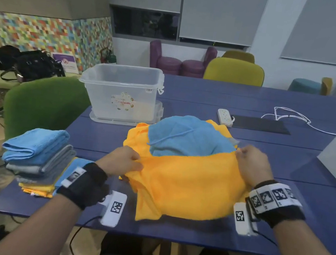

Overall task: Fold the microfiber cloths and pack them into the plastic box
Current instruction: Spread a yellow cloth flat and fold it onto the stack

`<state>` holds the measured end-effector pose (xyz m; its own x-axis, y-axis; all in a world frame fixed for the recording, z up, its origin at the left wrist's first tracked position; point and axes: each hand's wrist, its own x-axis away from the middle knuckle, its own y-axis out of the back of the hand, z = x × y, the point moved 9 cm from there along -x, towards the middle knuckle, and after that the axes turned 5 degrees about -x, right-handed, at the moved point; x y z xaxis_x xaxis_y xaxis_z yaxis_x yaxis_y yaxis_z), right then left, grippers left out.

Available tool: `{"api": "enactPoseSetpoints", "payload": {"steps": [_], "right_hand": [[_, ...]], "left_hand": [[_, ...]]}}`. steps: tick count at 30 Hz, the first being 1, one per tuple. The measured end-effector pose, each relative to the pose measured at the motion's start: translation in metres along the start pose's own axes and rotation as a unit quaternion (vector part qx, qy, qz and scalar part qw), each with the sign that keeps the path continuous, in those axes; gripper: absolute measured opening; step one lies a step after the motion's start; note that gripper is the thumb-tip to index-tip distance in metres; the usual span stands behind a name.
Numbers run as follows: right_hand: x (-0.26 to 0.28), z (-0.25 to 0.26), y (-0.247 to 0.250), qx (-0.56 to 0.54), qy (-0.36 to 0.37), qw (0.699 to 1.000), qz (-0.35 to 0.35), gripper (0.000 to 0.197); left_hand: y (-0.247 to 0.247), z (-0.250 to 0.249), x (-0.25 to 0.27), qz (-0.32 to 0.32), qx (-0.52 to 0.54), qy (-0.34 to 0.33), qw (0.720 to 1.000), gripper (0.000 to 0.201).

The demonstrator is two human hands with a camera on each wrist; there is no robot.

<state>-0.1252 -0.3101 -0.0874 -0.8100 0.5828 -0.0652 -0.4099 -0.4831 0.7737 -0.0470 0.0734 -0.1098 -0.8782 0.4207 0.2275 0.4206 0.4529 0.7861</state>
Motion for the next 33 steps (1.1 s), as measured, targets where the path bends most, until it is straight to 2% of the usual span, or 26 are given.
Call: {"api": "enactPoseSetpoints", "payload": {"steps": [2,3,5,7,10,13,15,17,18,20,23,27,33], "right_hand": [[0.001,-0.018,-0.027,0.022,-0.034,0.999,0.033,0.026],[0.003,-0.025,-0.037,0.013,-0.04,0.998,0.043,0.028],[0.007,-0.035,-0.051,-0.045,-0.05,0.995,0.068,0.036],[0.015,-0.048,-0.058,-0.104,-0.077,0.987,0.096,0.05],[0.027,-0.069,-0.061,-0.129,-0.102,0.978,0.13,0.068],[0.043,-0.088,-0.061,-0.161,-0.108,0.968,0.16,0.081],[0.053,-0.105,-0.064,-0.196,-0.115,0.958,0.175,0.1],[0.063,-0.121,-0.068,-0.204,-0.122,0.955,0.179,0.119],[0.068,-0.126,-0.07,-0.198,-0.12,0.957,0.177,0.119],[0.075,-0.128,-0.07,-0.165,-0.102,0.967,0.166,0.106],[0.08,-0.121,-0.067,-0.115,-0.072,0.98,0.144,0.091],[0.081,-0.115,-0.067,-0.059,-0.059,0.989,0.12,0.09],[0.082,-0.119,-0.065,-0.052,-0.058,0.994,0.078,0.081]], "left_hand": [[-0.023,0.005,-0.01,0.011,-0.107,0.028,0.994,0.017],[-0.032,0.008,-0.015,0.005,-0.139,0.04,0.989,0.017],[-0.04,0.014,-0.019,-0.033,-0.153,0.065,0.985,0.036],[-0.038,0.012,-0.017,-0.087,-0.152,0.065,0.982,0.041],[-0.031,-0.005,0.005,-0.184,-0.184,0.016,0.966,0.051],[-0.035,-0.041,0.051,-0.271,-0.18,-0.091,0.941,0.039],[-0.052,-0.052,0.076,-0.264,-0.181,-0.106,0.941,0.029],[-0.076,-0.055,0.089,-0.219,-0.21,-0.08,0.949,0.039],[-0.088,-0.056,0.092,-0.194,-0.234,-0.064,0.951,0.042],[-0.108,-0.055,0.093,-0.144,-0.274,-0.022,0.951,0.038],[-0.121,-0.049,0.088,-0.122,-0.307,0.033,0.943,0.038],[-0.124,-0.04,0.088,-0.134,-0.292,0.081,0.944,0.029],[-0.11,-0.02,0.099,-0.165,-0.207,0.133,0.955,0.018]]}}
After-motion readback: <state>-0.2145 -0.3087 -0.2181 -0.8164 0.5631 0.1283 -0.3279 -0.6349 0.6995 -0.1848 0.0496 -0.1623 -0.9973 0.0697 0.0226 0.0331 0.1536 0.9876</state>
